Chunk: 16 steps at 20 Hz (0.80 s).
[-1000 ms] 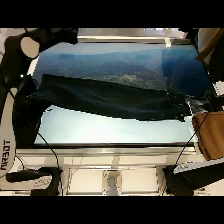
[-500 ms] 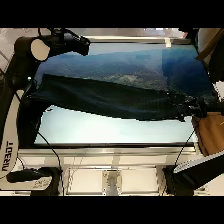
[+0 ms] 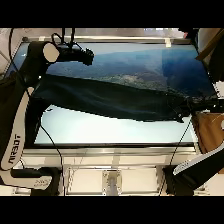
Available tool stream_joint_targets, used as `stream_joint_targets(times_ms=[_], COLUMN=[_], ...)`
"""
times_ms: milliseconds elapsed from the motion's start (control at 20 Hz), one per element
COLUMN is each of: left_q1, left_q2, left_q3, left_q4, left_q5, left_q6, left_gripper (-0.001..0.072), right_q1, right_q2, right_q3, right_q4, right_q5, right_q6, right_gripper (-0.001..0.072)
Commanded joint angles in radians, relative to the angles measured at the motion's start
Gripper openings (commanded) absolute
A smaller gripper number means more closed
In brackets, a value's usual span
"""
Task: Fold the clothes and pants, and hang the long-sleeved shirts on hangers.
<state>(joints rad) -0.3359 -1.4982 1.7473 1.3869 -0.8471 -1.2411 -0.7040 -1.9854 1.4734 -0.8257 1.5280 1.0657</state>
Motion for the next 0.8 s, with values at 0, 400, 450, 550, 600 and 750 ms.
stream_joint_targets(times_ms=[0, 400, 450, 550, 600, 750], left_q1=[-0.002, -0.137, -0.17, -0.237, -0.268, -0.324], left_q2=[-0.017, -0.265, -0.306, -0.393, -0.433, -0.52], left_q3=[0.0, 0.0, 0.0, 0.0, 0.0, 0.0], left_q4=[-0.012, -0.344, -0.369, -0.412, -0.431, -0.462], left_q5=[-0.007, -0.011, -0.01, -0.001, 0.01, 0.033], left_q6=[0.0, 0.0, 0.0, 0.0, 0.0, -0.001], left_gripper=[0.0017, 0.001, 0.001, 0.001, 0.001, 0.001], right_q1=[0.021, 0.111, 0.147, 0.233, 0.278, 0.416], right_q2=[0.014, 0.274, 0.307, 0.356, 0.371, 0.385], right_q3=[0.002, 0.003, 0.002, 0.002, 0.002, 0.005], right_q4=[0.178, 0.571, 0.556, 0.533, 0.531, 0.531], right_q5=[0.092, 0.087, 0.048, -0.019, -0.042, -0.119], right_q6=[-0.031, -0.004, 0.036, 0.101, 0.116, 0.163], right_gripper=[0.0051, 0.005, 0.005, 0.005, 0.005, 0.005])
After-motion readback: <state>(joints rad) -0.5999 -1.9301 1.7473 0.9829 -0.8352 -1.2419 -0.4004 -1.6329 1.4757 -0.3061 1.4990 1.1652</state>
